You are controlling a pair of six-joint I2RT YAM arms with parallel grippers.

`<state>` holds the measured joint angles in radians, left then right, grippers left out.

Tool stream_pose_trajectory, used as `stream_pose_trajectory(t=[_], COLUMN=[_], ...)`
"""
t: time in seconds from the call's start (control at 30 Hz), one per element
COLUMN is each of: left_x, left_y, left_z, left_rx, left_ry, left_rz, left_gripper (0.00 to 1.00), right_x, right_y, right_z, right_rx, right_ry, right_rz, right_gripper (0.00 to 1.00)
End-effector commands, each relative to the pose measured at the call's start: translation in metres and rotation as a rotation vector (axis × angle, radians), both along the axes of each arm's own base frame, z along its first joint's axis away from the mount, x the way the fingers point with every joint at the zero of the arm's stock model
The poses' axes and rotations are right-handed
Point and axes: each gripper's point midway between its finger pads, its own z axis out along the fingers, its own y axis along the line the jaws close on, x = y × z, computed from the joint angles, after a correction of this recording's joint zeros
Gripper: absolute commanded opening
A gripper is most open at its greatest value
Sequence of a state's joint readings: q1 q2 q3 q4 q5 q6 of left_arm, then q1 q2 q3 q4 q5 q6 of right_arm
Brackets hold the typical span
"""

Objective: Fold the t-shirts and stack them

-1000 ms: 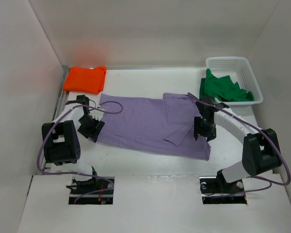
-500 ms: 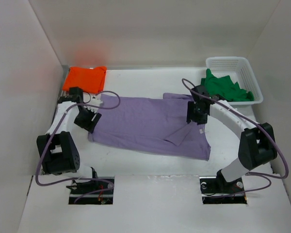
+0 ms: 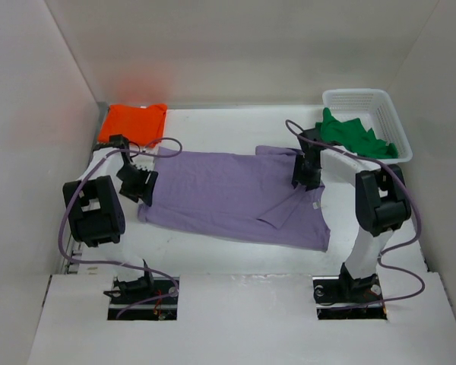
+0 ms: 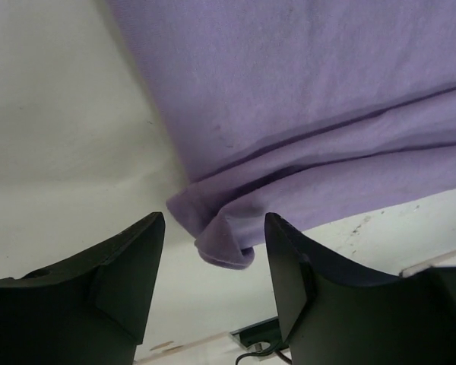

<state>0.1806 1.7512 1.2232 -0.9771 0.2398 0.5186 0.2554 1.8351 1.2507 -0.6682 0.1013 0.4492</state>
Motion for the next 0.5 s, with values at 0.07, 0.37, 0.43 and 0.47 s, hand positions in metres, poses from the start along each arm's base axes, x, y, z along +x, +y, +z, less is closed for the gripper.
stream_pose_trajectory(t=[0.07, 0.37, 0.43, 0.47], left_x=[-0.007, -0.023, -0.026, -0.027], left_y=[-0.015, -0.022, -0.021, -0.021], left_z=[0.002, -0.002, 0.003, 0.006], left_rx=[-0.059, -0.063, -0.060, -0.057], left_ry=[0.014, 0.040, 0.035, 0.030], left_rz=[0.008, -0.023, -0.026, -0.029], left_gripper=[0.45, 0.11, 0.09, 0.08], right_x=[0.017, 0.009, 0.005, 0.002], right_y=[0.012, 0.007, 0.006, 0.005], right_z=[0.007, 0.032, 0.041, 0.046], right_rx=[0.051, 0.052, 0.057, 0.058], right_ry=[-0.042, -0.100, -0.124, -0.137], right_rz=[0.004, 0.004, 0.006, 0.005], right_gripper=[0.38, 0.00, 0.00, 0.00])
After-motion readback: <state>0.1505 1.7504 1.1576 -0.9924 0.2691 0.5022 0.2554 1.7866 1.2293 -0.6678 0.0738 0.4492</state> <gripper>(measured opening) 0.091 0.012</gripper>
